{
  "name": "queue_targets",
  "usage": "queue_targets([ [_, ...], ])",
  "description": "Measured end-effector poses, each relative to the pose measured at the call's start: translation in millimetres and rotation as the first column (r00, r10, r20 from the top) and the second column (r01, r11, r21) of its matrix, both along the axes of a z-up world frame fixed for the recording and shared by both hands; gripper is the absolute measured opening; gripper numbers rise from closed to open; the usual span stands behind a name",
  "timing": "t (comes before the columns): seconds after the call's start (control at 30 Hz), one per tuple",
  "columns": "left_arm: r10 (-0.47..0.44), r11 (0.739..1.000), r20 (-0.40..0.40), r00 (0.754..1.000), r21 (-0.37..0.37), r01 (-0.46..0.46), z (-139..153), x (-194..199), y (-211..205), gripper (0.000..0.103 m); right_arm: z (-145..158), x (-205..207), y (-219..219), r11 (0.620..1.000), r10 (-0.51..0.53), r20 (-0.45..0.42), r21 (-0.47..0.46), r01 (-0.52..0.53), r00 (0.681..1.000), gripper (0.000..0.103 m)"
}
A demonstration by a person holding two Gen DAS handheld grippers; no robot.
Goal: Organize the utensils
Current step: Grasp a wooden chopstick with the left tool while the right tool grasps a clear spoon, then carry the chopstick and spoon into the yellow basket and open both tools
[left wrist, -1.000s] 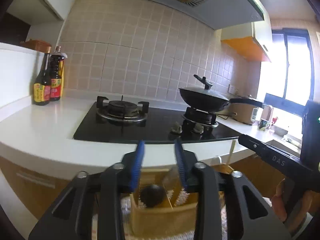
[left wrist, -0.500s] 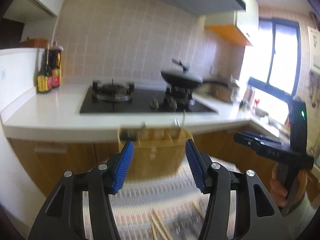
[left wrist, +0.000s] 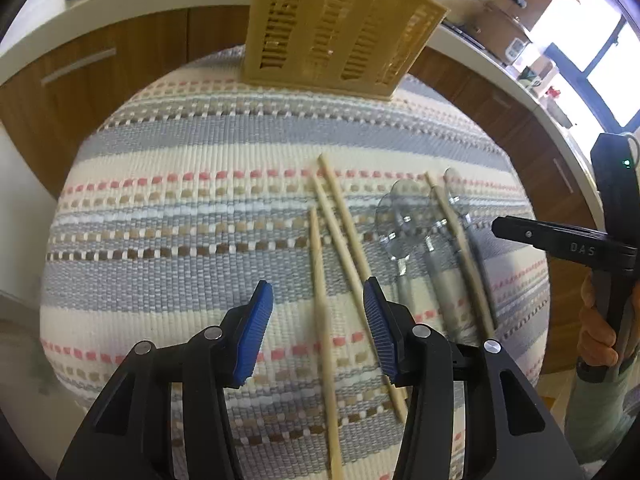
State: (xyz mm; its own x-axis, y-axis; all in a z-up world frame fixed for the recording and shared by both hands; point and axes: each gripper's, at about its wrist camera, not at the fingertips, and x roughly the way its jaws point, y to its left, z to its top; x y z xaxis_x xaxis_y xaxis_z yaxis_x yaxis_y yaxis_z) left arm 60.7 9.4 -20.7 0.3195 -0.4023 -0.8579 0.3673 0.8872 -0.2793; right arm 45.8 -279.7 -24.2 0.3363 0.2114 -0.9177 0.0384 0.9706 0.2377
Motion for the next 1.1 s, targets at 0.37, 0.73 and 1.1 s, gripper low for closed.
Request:
queue_targets([
  [0.37, -0.100, 0.972, -0.011, 0.995, 0.210, 0.100, -17.3, 0.2, -36.3, 0.027, -17.5, 22.2, 35.4, 0.994, 0.052, -0.060, -0.093, -0.058, 0.997, 0.021],
  [0.73, -0.032, 0.975, 0.044, 0.999, 0.223, 0.022, -13.6, 4.2, -36.0, 0.004, -11.5, 20.0, 40.2, 0.991, 0.073, -0.038, -0.111, -0.077, 0.997, 0.010],
  [1.1, 0.027, 1.000, 0.136, 0.990, 0.008, -0.028, 34.0, 8.3, -9.8, 0.004, 32.9, 7.9, 10.8, 0.997, 0.074, 0.120, -0.024, -0.071, 0.990, 0.010],
])
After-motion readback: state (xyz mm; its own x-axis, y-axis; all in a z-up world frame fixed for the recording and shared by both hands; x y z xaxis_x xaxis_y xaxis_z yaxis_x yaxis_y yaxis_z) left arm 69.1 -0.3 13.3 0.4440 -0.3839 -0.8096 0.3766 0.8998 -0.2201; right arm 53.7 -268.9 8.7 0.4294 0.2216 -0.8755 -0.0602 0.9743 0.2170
